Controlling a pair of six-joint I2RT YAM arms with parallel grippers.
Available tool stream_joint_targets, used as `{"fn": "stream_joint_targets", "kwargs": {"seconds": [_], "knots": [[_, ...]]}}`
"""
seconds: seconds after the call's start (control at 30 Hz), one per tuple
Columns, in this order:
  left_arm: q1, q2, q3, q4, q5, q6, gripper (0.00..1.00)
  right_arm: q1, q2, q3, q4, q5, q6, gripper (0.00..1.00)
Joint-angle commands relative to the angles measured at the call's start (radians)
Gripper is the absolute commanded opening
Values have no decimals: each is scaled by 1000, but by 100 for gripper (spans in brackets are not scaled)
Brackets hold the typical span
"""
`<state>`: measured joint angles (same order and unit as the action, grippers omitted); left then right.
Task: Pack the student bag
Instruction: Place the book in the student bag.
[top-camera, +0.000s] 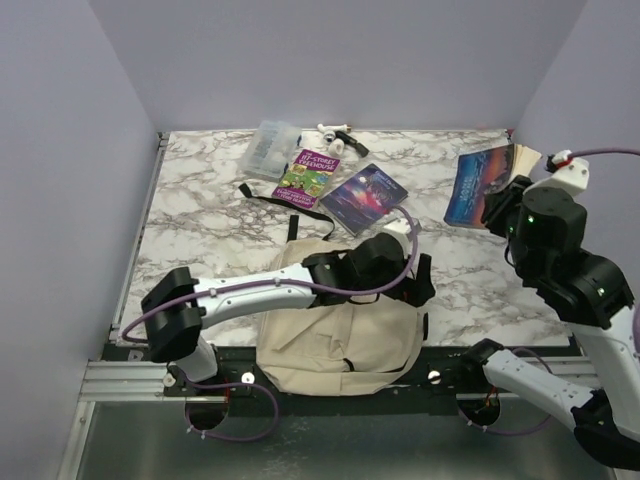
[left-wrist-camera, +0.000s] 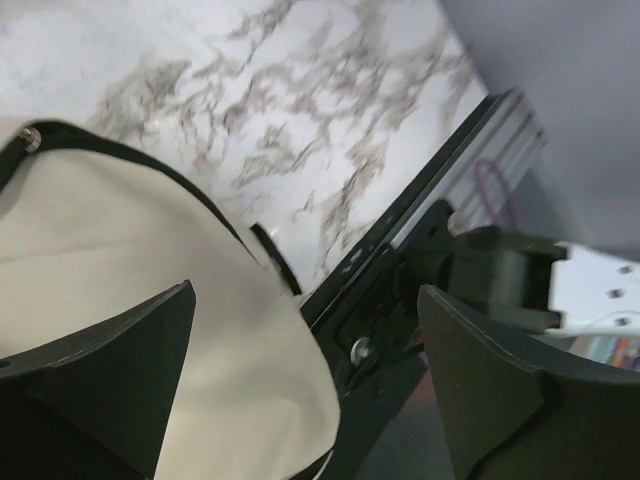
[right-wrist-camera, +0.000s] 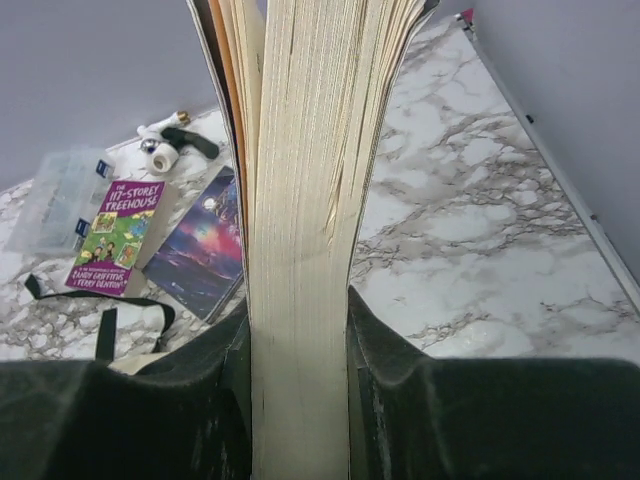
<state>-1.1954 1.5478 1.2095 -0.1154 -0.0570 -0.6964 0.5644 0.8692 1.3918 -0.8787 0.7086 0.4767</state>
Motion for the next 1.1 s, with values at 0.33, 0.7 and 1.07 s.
{"fn": "stream_joint_targets", "kwargs": {"seconds": [0.33,0.7,1.07], "knots": [[-35,339,283,-378,9,179,79,6,-137,28,27,17,-85,0],[8,213,192,-388,19,209,41,6,-146,30,-51,-96,-87,0],[174,-3,20,-330,154,283,0,6,-46,38,-107,-531,-79,0]]}}
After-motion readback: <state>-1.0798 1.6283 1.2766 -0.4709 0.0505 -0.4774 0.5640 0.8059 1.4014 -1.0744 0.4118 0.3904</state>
